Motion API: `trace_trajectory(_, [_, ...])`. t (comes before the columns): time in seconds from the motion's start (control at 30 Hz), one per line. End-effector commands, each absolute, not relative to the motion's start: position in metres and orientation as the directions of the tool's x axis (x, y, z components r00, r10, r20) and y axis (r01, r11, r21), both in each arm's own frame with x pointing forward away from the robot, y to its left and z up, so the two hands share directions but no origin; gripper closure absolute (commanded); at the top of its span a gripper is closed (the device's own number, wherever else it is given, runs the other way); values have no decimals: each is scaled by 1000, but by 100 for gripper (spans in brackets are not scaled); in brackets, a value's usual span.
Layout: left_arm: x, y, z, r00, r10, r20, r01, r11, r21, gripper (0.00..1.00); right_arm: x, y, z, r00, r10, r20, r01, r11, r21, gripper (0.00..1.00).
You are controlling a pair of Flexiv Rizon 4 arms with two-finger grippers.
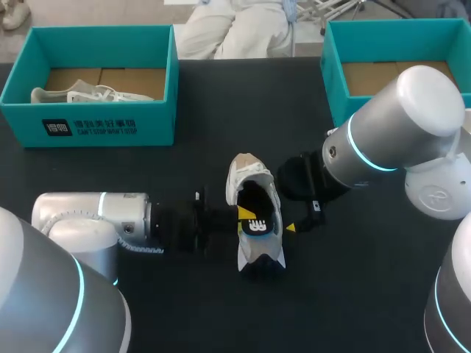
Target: Take the shoe out of the shoebox, open the shoe tongue, remove and reinsert the insole, then place the shoe into the shoebox
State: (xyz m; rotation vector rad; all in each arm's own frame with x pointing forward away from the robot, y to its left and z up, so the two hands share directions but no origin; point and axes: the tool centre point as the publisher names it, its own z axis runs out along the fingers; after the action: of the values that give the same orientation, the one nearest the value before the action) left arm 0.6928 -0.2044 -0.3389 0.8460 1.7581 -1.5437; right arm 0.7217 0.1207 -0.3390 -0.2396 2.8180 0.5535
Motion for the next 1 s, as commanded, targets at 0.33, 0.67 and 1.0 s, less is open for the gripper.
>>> trace_trajectory(0.33, [691,-205,-344,-589,63,-806,806,123,-579,69,720,121,-340,-952,-109,-285,-208,914,348,0])
trace_trajectory(0.67, [675,-203,-321,-551,41,-833,834,72,-548,70,720,121,-340,-952,-109,-285,-208,914,348,0])
trace_trajectory(1.0, [672,-217,-328,-552,56,-832,834,49,-550,100,720,121,-340,-952,-109,-285,-208,914,348,0])
